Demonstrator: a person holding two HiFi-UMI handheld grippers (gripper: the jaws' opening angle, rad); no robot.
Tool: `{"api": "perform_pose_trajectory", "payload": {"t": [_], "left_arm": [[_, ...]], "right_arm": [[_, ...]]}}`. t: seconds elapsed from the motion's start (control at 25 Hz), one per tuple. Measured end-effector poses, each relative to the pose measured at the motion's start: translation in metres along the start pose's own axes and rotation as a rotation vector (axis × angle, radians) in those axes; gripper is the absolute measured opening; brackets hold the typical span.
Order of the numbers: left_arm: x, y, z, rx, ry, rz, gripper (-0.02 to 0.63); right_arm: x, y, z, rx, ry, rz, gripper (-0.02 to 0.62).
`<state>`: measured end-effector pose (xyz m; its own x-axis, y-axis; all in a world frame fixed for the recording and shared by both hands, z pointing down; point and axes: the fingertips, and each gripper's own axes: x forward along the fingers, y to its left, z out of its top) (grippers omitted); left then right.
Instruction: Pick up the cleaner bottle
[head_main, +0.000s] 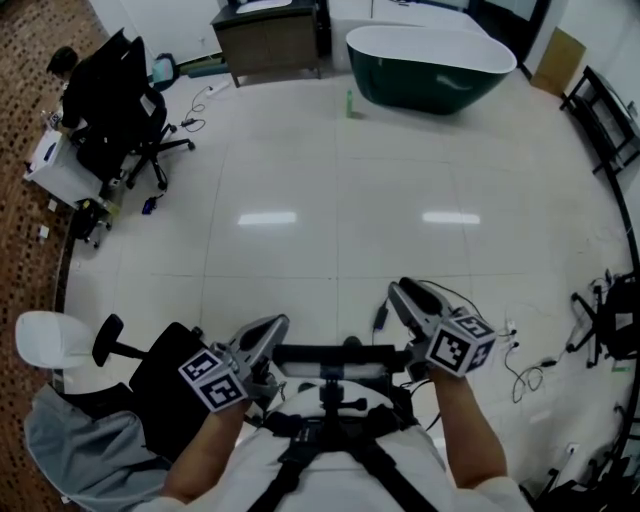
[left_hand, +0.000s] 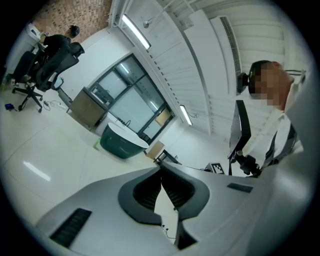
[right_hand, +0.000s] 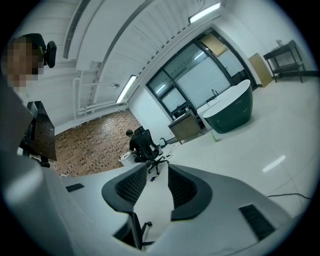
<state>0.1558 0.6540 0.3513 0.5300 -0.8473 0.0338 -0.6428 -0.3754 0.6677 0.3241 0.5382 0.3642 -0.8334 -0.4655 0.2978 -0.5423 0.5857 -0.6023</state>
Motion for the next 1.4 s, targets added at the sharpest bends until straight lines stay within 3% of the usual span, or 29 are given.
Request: {"api": "perform_pose_trajectory", "payload": {"t": [0.36,1.4], "left_arm": [[0.045,-0.003,0.009,-0.001,-0.014,0.026,-0.008],[0.081,0.021,0.041,0.008,-0.040,0.099,-0.008]], "right_arm": [[0.002,-0.032,0.039,-0.081,-0.009,-0.039,0.113],[0.038,-0.067,0.059,-0.101,0.048,-0.038,0.112]]}}
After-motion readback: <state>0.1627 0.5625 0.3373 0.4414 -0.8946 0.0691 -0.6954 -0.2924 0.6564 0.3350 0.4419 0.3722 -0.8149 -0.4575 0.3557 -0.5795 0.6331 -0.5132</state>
